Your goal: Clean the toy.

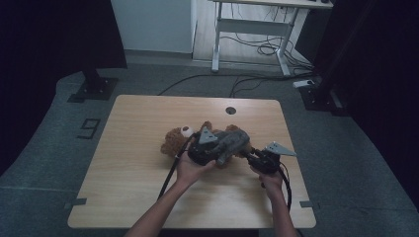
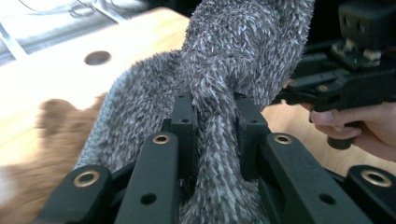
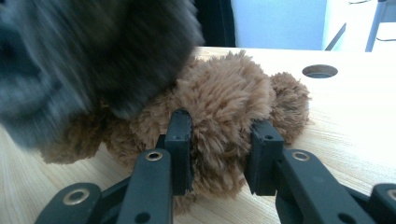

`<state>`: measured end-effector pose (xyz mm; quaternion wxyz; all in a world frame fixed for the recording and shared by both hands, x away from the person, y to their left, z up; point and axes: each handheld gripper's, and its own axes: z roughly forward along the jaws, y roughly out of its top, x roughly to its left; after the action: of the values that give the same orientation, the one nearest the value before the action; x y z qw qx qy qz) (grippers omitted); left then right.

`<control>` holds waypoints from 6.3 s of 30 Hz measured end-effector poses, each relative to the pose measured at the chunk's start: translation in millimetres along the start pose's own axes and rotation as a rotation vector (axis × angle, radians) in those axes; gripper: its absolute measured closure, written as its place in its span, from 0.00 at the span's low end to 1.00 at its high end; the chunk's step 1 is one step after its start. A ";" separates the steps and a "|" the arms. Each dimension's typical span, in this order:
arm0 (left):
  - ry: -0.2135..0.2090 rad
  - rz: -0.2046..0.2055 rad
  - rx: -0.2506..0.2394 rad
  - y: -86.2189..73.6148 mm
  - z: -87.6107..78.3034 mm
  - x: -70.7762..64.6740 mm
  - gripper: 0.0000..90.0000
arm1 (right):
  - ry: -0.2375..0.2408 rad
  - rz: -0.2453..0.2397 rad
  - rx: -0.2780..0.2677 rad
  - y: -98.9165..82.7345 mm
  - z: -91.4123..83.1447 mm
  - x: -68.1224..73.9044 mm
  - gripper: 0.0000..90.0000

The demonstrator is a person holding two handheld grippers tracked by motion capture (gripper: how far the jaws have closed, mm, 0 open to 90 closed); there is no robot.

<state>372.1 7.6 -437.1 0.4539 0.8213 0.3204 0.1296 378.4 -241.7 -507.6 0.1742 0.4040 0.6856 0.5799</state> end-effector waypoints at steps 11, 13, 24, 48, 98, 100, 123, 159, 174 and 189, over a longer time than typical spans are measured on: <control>-0.024 -0.056 0.016 -29.4 13.4 4.4 0.82 | -0.001 0.001 0.010 -1.0 0.8 -1.1 0.74; -0.021 -0.065 0.014 -33.7 9.8 7.1 0.82 | 0.001 0.001 0.010 -0.7 0.3 -0.7 0.74; -0.003 -0.120 -0.006 -66.0 -19.3 32.0 0.82 | 0.008 0.007 0.004 -0.7 -0.1 -1.6 0.74; 0.022 -0.171 -0.098 -70.4 -70.3 47.5 0.82 | 0.013 0.010 0.004 -1.4 0.2 -2.8 0.74; 0.177 -0.157 -0.114 -114.0 -88.9 57.4 0.82 | 0.038 0.026 0.002 -5.4 -1.1 -8.9 0.74; 0.198 -0.159 -0.127 -110.5 -101.0 65.1 0.82 | 0.035 0.031 0.000 -5.4 -1.1 -9.2 0.74; 0.293 -0.128 -0.054 -47.0 -62.4 119.2 0.82 | 0.043 0.034 0.002 -7.2 -1.1 -10.8 0.74; 0.163 -0.188 -0.133 -120.6 -77.2 83.5 0.84 | 0.072 -0.034 0.345 -5.4 59.4 41.8 0.31; 0.121 -0.115 -0.163 -67.5 -86.9 41.4 0.82 | 0.143 -0.166 0.300 -28.9 41.4 42.6 0.60; 0.094 -0.020 -0.024 -30.3 14.9 -6.0 0.82 | 0.150 -0.125 0.294 -37.4 37.8 38.5 0.61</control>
<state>362.7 5.5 -470.0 0.4492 0.8057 0.3479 0.1675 368.4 -188.0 -543.9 0.0975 0.3371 0.7979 0.4900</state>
